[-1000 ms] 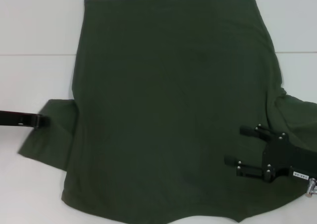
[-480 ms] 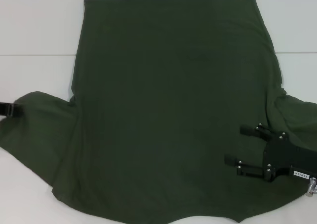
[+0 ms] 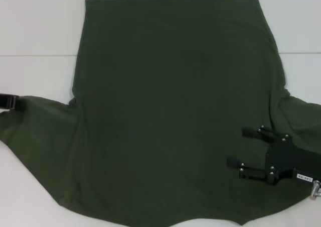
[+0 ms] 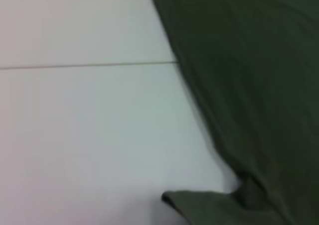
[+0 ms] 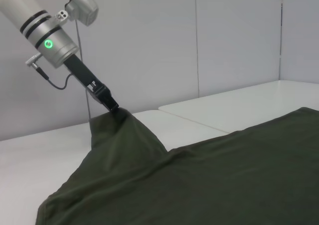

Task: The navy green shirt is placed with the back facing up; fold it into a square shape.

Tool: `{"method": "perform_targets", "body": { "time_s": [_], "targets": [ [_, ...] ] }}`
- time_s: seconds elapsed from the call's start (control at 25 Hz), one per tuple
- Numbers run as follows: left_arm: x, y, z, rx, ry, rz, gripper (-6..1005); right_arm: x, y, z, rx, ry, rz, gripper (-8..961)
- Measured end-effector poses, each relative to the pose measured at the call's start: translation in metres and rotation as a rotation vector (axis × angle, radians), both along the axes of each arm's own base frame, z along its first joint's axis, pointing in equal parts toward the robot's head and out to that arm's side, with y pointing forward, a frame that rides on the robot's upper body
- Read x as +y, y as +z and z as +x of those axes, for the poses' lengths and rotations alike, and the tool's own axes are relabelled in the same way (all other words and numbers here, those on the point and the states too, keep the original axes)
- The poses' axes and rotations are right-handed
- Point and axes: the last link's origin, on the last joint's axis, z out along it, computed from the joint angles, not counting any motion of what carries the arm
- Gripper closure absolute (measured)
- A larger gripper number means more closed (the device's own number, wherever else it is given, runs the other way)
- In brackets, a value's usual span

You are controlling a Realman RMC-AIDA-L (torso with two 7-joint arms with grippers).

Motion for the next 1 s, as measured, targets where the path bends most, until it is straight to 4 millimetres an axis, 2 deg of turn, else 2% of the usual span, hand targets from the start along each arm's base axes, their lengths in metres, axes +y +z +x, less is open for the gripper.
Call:
{"method": "perform_targets", "body": {
  "time_s": [0.24,0.52,0.56,0.6,0.72,1.0],
  "targets": [
    [0.008,0.001,0.032,-0.03,0.016,-0.06,962,-0.002,0.0,0.0,0.003,0.002,-0.002,31],
    [0.02,-0.017,0.07,-0.035,0.057,-0.121,960,-0.004,-0.001,0.001,0.005,0.003,-0.003,32],
    [0.02,-0.017,0.07,-0.035,0.057,-0.121,959,-0.004,-0.001,0.001,0.005,0.003,-0.003,32],
    [0.023,-0.028,0.086,-0.054,0.044,-0.144,959,-0.004,-0.001,0.001,0.005,0.003,-0.004,32],
    [0.024,-0.039,0.1,-0.076,0.029,-0.169,957,-0.005,-0.002,0.001,0.007,0.004,-0.006,32],
    [0.021,-0.063,0.116,-0.131,0.024,-0.208,954,-0.006,-0.002,0.001,0.006,0.008,-0.01,32]
  ]
}}
